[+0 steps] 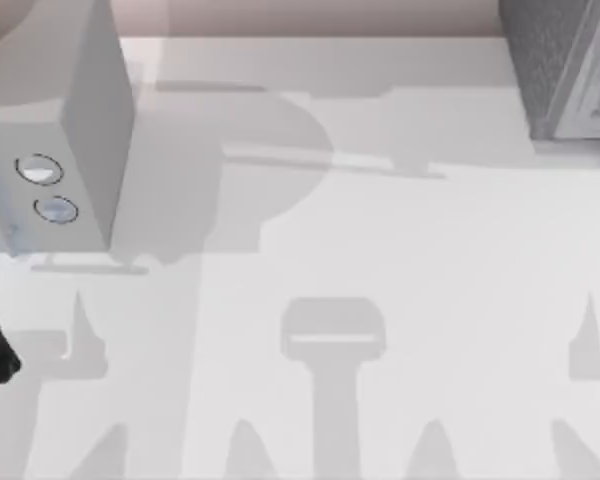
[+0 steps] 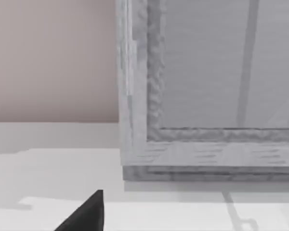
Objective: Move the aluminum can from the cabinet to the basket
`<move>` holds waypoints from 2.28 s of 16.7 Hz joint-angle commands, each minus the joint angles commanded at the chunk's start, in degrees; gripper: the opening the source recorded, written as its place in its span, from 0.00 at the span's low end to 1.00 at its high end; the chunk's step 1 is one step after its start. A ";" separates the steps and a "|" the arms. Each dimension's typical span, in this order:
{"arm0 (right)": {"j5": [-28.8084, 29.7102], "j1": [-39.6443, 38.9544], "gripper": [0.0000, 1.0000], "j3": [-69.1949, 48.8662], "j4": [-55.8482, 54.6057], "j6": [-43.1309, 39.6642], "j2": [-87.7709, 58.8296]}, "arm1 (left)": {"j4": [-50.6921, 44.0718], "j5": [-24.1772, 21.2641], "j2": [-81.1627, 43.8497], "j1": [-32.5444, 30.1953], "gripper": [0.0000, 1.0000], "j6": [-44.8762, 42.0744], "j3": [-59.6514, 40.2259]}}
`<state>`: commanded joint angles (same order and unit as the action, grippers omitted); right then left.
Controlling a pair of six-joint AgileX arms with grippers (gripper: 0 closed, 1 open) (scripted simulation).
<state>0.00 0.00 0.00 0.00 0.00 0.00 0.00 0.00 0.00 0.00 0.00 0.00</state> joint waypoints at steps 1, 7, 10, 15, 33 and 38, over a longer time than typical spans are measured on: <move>0.00 0.00 1.00 0.00 0.00 0.00 0.00 | 0.00 0.00 0.00 0.00 1.00 0.00 0.00; 1.12 -1.05 1.00 -9.05 2.38 0.09 -7.56 | 0.00 0.00 0.00 0.00 1.00 0.00 0.00; 2.51 -2.35 1.00 -20.91 5.33 0.20 -16.95 | 0.00 0.00 0.00 0.00 1.00 0.00 0.00; 5.46 -5.10 1.00 -46.56 11.55 0.43 -36.75 | 0.00 0.00 0.00 0.00 1.00 0.00 0.00; 11.27 -10.58 1.00 -99.80 23.92 0.90 -76.05 | 0.00 0.00 0.00 0.00 1.00 0.00 0.00; 14.17 -12.68 1.00 -102.69 22.65 0.72 -79.79 | 0.00 0.00 0.00 0.00 1.00 0.00 0.00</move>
<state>14.17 -12.68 -102.69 22.65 0.72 -79.79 0.00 0.00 0.00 0.00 0.00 0.00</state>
